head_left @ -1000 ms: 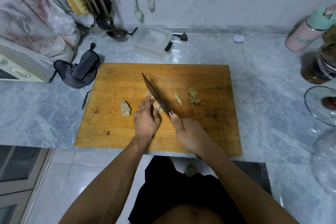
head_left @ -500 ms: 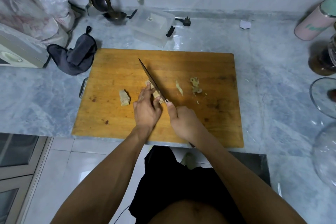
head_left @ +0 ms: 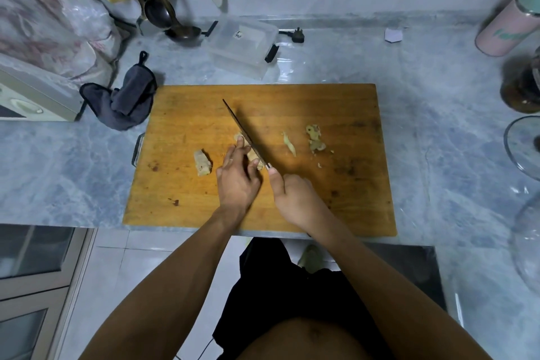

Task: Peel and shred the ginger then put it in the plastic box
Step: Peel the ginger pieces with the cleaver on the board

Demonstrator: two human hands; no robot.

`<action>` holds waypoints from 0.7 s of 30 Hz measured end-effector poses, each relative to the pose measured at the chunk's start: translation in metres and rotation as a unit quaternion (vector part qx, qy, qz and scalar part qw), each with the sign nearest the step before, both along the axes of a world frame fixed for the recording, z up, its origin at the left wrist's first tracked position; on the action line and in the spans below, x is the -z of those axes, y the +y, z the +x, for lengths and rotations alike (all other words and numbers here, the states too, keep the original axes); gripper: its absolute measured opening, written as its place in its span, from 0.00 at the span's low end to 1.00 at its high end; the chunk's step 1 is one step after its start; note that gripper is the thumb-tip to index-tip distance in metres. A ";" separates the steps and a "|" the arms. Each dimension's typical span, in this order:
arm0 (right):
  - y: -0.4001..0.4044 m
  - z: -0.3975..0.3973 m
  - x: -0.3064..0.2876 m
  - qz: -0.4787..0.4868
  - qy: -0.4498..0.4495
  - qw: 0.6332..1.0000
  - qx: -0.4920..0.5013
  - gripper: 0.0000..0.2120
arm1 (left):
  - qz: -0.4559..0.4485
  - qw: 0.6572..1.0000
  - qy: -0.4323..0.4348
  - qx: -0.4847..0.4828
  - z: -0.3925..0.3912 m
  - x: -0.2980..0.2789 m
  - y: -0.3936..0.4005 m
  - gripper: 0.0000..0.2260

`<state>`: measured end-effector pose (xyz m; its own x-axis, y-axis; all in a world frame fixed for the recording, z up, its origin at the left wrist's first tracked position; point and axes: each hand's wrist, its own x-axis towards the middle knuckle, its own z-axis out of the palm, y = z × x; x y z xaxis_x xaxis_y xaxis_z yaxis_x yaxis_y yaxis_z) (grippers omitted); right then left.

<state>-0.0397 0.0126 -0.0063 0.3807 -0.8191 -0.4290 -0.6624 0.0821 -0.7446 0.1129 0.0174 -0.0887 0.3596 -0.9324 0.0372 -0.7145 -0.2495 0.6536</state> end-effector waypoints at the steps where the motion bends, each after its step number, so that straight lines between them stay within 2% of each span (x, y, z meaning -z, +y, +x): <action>1: -0.001 -0.002 -0.001 -0.004 -0.002 1.000 0.008 0.30 | 0.000 1.000 0.006 -0.002 0.000 0.000 0.001 0.17; 7: -0.006 -0.027 -0.007 0.033 -0.008 0.998 0.051 0.33 | 0.010 0.998 0.055 0.001 0.006 -0.012 0.008 0.22; 10: -0.005 -0.049 -0.007 0.041 -0.017 0.996 0.082 0.32 | 0.028 0.999 0.031 0.018 0.013 -0.019 0.006 0.18; 12: -0.006 -0.060 -0.007 0.036 -0.015 0.995 0.089 0.32 | 0.025 0.997 -0.015 0.064 0.022 -0.023 -0.001 0.15; 14: -0.007 -0.066 -0.008 0.029 -0.017 0.996 0.077 0.32 | 0.028 0.988 -0.078 0.131 0.035 -0.030 -0.011 0.18; 17: -0.004 -0.068 -0.009 0.022 -0.020 0.997 0.070 0.31 | 0.066 0.940 -0.212 0.258 0.049 -0.045 -0.030 0.24; 19: -0.002 -0.068 -0.010 0.024 -0.025 0.996 0.078 0.31 | 0.121 0.898 -0.281 0.316 0.049 -0.057 -0.042 0.22; 21: 0.000 -0.069 -0.010 0.024 -0.026 0.996 0.080 0.31 | 0.151 0.885 -0.304 0.319 0.044 -0.066 -0.049 0.19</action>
